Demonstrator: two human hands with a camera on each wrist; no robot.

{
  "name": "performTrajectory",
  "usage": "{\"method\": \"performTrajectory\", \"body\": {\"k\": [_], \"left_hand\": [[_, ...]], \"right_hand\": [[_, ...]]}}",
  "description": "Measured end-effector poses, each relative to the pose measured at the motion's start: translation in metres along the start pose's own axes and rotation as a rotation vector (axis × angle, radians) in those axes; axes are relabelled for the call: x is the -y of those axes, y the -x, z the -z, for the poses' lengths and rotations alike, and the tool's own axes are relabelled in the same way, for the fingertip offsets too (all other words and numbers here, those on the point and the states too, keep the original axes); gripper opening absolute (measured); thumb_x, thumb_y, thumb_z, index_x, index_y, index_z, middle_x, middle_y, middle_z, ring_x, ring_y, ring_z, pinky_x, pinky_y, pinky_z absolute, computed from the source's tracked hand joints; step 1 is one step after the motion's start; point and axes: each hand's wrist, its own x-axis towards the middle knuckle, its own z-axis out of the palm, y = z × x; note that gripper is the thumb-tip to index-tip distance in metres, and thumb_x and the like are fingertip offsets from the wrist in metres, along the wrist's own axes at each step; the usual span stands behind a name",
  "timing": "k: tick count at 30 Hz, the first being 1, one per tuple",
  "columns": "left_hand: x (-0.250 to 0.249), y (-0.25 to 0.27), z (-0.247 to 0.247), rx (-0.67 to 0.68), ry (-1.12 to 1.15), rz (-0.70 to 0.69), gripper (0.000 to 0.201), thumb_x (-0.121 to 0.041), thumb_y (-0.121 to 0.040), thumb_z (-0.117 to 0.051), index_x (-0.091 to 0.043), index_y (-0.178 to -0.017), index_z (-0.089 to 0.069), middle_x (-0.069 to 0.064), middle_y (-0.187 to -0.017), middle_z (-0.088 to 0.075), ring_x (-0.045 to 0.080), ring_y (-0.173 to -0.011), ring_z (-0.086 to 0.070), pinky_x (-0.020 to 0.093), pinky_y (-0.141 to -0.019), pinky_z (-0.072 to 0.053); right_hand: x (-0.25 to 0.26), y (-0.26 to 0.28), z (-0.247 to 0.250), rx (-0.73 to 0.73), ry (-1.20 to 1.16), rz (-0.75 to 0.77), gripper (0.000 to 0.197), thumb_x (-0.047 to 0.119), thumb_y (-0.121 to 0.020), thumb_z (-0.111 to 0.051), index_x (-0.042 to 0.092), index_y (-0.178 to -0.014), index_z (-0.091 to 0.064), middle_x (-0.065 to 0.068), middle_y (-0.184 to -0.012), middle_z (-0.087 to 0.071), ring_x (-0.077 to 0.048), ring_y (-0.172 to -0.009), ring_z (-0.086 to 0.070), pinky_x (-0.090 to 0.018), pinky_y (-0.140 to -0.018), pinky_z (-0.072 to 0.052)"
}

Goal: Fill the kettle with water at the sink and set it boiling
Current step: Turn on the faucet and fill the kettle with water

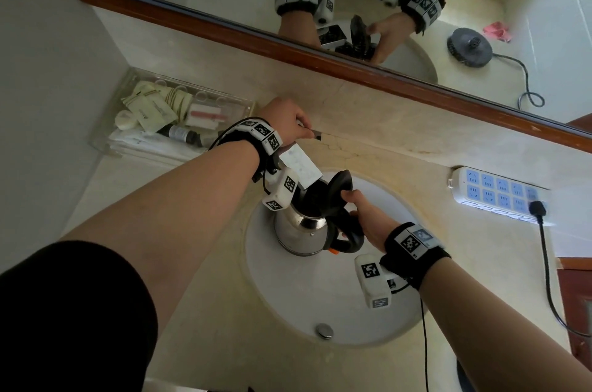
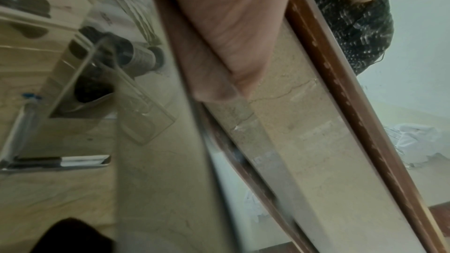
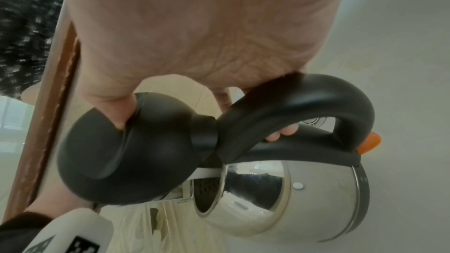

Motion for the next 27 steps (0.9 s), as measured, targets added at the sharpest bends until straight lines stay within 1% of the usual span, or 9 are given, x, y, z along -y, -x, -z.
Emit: {"method": "performTrajectory", "body": {"k": [6,8,10,12,14,18,22,25,27], "left_hand": [[-0.002,0.0012,0.0009,-0.005,0.018,-0.003,0.026,-0.039,-0.078,-0.079,-0.023,-0.099,-0.081,-0.002,-0.107,-0.074,0.009,-0.083,-0.058,0.021,-0.075,-0.042],[-0.0019,0.0012,0.0003,-0.003,0.023,0.002,0.026,-0.04,-0.078,-0.079,-0.023,-0.099,-0.08,-0.002,-0.108,-0.074,0.008,-0.085,-0.059,0.021,-0.076,-0.042],[-0.002,0.0018,0.0005,0.0,0.026,0.01,0.026,-0.04,-0.079,-0.079,-0.023,-0.099,-0.08,-0.002,-0.109,-0.074,0.009,-0.086,-0.059,0.021,-0.077,-0.043],[-0.0021,0.0024,0.0009,0.0,0.034,0.012,0.026,-0.038,-0.079,-0.079,-0.022,-0.1,-0.08,-0.001,-0.11,-0.073,0.009,-0.087,-0.059,0.021,-0.078,-0.043],[-0.0025,0.0027,0.0012,0.001,0.034,0.009,0.025,-0.038,-0.079,-0.079,-0.023,-0.099,-0.08,-0.001,-0.109,-0.074,0.01,-0.088,-0.06,0.022,-0.079,-0.044],[-0.0027,0.0031,0.0019,0.011,0.026,-0.003,0.024,-0.039,-0.079,-0.078,-0.024,-0.098,-0.08,-0.002,-0.109,-0.074,0.01,-0.089,-0.061,0.022,-0.078,-0.044],[-0.003,0.0036,0.003,0.004,0.005,-0.027,0.021,-0.038,-0.082,-0.077,-0.025,-0.099,-0.08,-0.006,-0.085,-0.065,0.0,-0.063,-0.049,0.016,-0.058,-0.037],[-0.003,0.0046,0.0037,0.022,0.006,-0.045,0.02,-0.036,-0.083,-0.076,-0.026,-0.099,-0.08,-0.013,-0.076,-0.057,-0.003,-0.061,-0.047,0.016,-0.056,-0.034],[-0.0036,0.0051,0.0048,0.03,0.009,-0.059,0.018,-0.033,-0.085,-0.075,-0.025,-0.1,-0.08,-0.014,-0.075,-0.057,-0.002,-0.062,-0.047,0.014,-0.055,-0.033]], "right_hand": [[-0.0022,-0.0002,0.001,-0.001,0.001,0.031,0.077,0.07,-0.068,-0.051,0.018,-0.125,-0.06,-0.009,-0.098,-0.069,-0.027,-0.092,-0.065,-0.041,-0.09,-0.044],[-0.0032,-0.0011,0.0015,0.005,0.005,0.039,0.07,0.067,-0.078,-0.049,0.016,-0.126,-0.059,-0.009,-0.097,-0.068,-0.025,-0.09,-0.065,-0.04,-0.089,-0.043],[-0.0036,-0.0028,0.0017,0.018,0.002,0.038,0.061,0.06,-0.089,-0.046,0.014,-0.127,-0.057,-0.008,-0.095,-0.066,-0.024,-0.087,-0.064,-0.037,-0.084,-0.043],[-0.003,-0.003,0.0015,0.027,-0.003,0.033,0.057,0.056,-0.092,-0.045,0.013,-0.127,-0.056,-0.008,-0.093,-0.065,-0.023,-0.084,-0.063,-0.035,-0.077,-0.044],[-0.0023,-0.0033,0.0008,0.028,-0.012,0.03,0.056,0.056,-0.092,-0.046,0.013,-0.126,-0.056,-0.008,-0.093,-0.065,-0.023,-0.084,-0.063,-0.035,-0.078,-0.044],[-0.003,-0.0046,-0.0001,0.026,-0.006,0.029,0.069,0.064,-0.081,-0.049,0.016,-0.129,-0.056,-0.009,-0.099,-0.066,-0.026,-0.091,-0.064,-0.039,-0.087,-0.042],[-0.0031,-0.005,-0.0003,0.027,-0.006,0.029,0.067,0.064,-0.084,-0.047,0.015,-0.128,-0.057,-0.008,-0.098,-0.066,-0.024,-0.091,-0.064,-0.038,-0.084,-0.043],[-0.0026,-0.0036,-0.0014,0.027,0.0,0.028,0.079,0.071,-0.07,-0.051,0.018,-0.127,-0.059,-0.007,-0.096,-0.067,-0.025,-0.092,-0.064,-0.041,-0.09,-0.044],[-0.002,-0.0026,-0.0022,0.029,-0.01,0.032,0.079,0.071,-0.069,-0.051,0.019,-0.127,-0.059,-0.006,-0.095,-0.066,-0.025,-0.091,-0.064,-0.042,-0.091,-0.044]]}}
